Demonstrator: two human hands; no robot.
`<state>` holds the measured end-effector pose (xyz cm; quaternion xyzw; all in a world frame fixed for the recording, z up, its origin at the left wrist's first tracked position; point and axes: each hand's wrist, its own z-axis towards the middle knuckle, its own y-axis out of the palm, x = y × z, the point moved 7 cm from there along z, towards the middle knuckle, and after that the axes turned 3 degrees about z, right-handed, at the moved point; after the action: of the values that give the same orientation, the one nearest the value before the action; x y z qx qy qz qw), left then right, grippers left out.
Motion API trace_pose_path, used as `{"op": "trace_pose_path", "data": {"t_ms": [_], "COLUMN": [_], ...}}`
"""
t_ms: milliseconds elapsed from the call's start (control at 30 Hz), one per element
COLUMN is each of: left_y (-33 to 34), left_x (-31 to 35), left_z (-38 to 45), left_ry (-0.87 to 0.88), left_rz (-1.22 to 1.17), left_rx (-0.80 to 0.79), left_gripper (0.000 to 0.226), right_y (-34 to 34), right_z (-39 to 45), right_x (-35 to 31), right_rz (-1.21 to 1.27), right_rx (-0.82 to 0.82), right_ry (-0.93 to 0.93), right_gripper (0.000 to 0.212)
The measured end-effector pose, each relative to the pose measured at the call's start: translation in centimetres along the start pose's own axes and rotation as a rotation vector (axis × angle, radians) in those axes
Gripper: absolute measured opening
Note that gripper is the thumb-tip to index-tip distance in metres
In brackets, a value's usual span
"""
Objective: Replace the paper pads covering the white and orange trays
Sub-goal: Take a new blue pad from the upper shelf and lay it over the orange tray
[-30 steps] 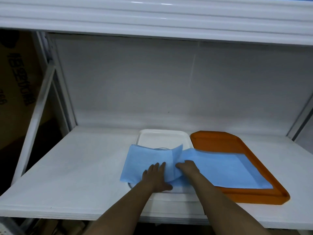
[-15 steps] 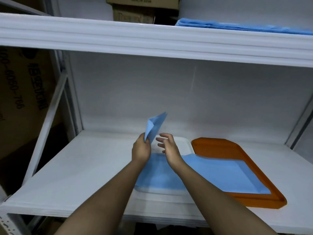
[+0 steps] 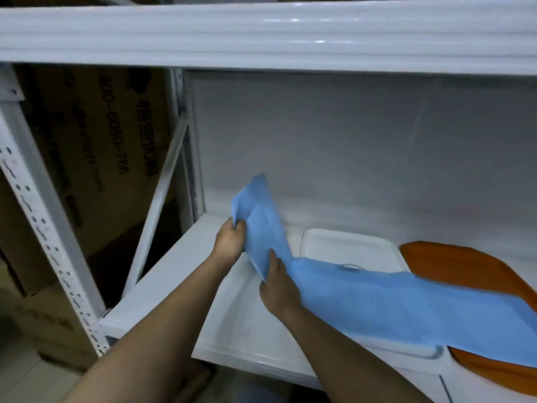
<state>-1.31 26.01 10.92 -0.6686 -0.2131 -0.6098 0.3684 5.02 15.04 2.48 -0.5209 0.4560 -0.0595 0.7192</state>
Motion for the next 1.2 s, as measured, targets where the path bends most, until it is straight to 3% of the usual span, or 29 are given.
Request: {"op": "trace_pose_path", "data": {"t_ms": [167,433,567,667,767,933,1200], "left_y": [-3.2,-4.4,-4.8,-4.6,-3.5,0.3,11.0], "left_x": [-5.0,-13.4,-14.7,-13.3,-11.6,-8.8,-4.0], "left_z": [1.4,1.6,0.6,-0.3,-0.8,-2.0,-4.0], "left_ry": [-0.125,-0.344,-0.450,-0.436,-0.395,-0.355,-0.161], "left_rz": [-0.123,-0.251,-0.084,0.171,0.355,0.462,0.644], "left_rx": [0.083,0.186,0.342,0.356,0.313,0.157,-0.113], "left_gripper": [0.030,0.039,0.065,0.073,0.074,0.073,0.078], "right_y": [4.0,4.8,4.1,3.4,1.7,-2.7,-10.7], "right_z": [0.0,-0.6,-0.9,-1.4,-1.9,-3.2,-5.6], "right_x": [0.5,2.7,3.4,3.4,3.4,4.8,11.9], "right_rz": [-0.145,-0.372,-0.450,-0.455,-0.422,-0.422,-0.428], "right_rx": [-0.097,-0.228,-0.269,-0.286,-0.278,-0.237,-0.151], "right_ry": [-0.067,-0.208,-0.216,-0.207,-0.174,-0.099,0.071], "right_gripper": [0.077,0.063,0.054,0.054,0.055,0.057,0.056]}}
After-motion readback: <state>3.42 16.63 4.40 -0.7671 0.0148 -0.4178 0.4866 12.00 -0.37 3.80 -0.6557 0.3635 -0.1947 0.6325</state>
